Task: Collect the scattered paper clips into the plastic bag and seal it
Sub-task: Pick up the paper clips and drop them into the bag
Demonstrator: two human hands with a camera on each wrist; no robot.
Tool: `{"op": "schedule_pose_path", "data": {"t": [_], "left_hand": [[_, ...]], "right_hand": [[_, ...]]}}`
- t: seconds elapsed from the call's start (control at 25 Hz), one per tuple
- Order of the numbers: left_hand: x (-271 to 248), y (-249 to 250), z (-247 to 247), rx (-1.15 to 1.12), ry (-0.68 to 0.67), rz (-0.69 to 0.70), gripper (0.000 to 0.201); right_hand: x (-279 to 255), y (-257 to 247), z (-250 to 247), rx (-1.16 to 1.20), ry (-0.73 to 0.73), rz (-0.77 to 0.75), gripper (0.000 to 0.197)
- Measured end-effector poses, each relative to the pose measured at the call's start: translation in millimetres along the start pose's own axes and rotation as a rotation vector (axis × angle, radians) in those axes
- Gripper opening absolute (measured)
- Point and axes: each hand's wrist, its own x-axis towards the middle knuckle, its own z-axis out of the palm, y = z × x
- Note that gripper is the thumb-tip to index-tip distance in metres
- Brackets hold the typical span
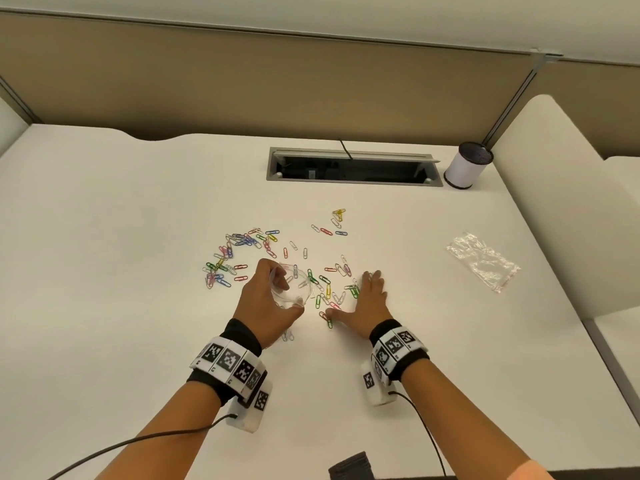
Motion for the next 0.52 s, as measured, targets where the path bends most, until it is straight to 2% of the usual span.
{"op": "schedule_pose_path", "data": {"t": [0.12,0.24,0.36,0.44,0.52], "left_hand": [[-3,-1,-5,-0.005,0.009,-0.004,0.048],[-5,-2,-6,-0.008,0.006,-0.007,0.047],[-6,-1,-4,-0.012,-0.007,-0.020,0.047],[-6,0,-3,-0.013,-0.012,-0.020,0.048],[-5,0,-1,-0.011,-0.012,-0.013,0.049]], "right_hand": [[2,-14,11,0.023,-0.008,-0.089,0.121],[-3,-20,18,0.005,-0.016,-0.175,0.107],[-14,-20,26,-0.040,-0.031,-0.245,0.077],[-19,-17,28,-0.121,0.019,-0.288,0.055],[-22,-16,25,-0.265,0.074,-0.341,0.041]]}}
